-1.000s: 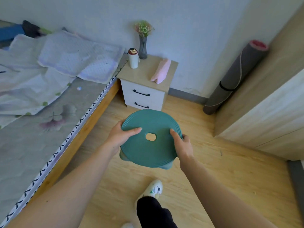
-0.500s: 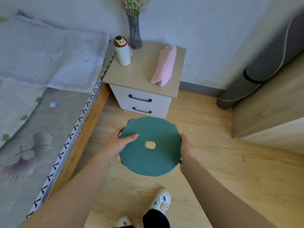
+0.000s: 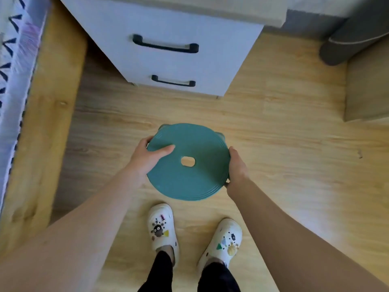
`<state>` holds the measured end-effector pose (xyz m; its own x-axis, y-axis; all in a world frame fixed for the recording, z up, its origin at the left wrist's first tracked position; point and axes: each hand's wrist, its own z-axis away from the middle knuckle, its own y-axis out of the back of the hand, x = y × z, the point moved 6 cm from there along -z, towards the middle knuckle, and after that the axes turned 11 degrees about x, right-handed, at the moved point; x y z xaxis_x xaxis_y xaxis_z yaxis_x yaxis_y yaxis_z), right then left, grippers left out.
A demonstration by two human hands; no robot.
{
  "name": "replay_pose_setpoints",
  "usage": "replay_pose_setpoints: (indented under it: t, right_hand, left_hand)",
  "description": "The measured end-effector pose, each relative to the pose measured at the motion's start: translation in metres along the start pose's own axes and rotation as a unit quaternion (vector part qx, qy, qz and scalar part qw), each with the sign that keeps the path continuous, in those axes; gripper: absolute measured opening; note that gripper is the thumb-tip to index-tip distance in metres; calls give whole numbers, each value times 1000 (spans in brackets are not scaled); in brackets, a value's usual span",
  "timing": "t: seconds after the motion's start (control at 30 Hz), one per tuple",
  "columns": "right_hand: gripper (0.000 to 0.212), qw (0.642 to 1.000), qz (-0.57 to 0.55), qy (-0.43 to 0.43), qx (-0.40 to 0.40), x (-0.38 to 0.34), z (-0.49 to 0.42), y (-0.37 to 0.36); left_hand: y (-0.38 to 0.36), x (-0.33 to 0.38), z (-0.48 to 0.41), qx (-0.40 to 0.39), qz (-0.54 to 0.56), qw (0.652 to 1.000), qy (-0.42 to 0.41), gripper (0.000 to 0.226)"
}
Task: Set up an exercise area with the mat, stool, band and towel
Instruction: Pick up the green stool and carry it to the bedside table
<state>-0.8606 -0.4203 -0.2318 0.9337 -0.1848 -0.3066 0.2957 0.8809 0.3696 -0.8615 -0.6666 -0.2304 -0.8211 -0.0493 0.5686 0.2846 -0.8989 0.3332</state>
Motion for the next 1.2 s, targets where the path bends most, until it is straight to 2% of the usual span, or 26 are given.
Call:
replay_pose_setpoints:
  t: [0.23, 0.33, 0.47, 0.63, 0.73, 0.83, 0.9, 1.0, 1.1, 1.2]
  right_hand:
    - [46, 1000, 6, -21, -6, 35, -76, -57]
    - [46, 999, 24, -19, -9, 36, -91, -70]
    - [35, 999, 38, -28, -11, 41, -102, -80]
    - [44, 998, 36, -43, -5, 45, -115, -86]
    - [52, 998, 37, -50, -1, 45, -119, -86]
    - [52, 998, 49, -33, -7, 42, -122, -85]
    - [51, 995, 95, 14, 2, 36, -118, -84]
    - [52, 970, 201, 130, 39, 18, -101, -75]
    - [46, 937, 256, 232, 49, -14, -67, -59]
    - [35, 905, 295, 304, 31, -55, -14, -38]
  left_hand:
    - [-18, -63, -83, 2, -12, 999, 31, 95]
    - [-21, -80, -102, 6, -14, 999, 43, 92]
    - [-22, -88, -117, 18, -24, 999, 40, 92]
    - [-28, -95, -133, 9, -33, 998, 43, 74]
    - [-32, -98, -137, 16, -31, 998, 43, 73]
    - [-34, -97, -136, 27, -31, 998, 37, 75]
    - [-32, -89, -127, 50, -54, 997, 7, 83]
    - [-24, -60, -100, 109, -155, 975, -114, 78]
    - [-25, -19, -65, 82, -233, 940, -237, 64]
    - [-25, 32, -16, 44, -279, 906, -314, 54]
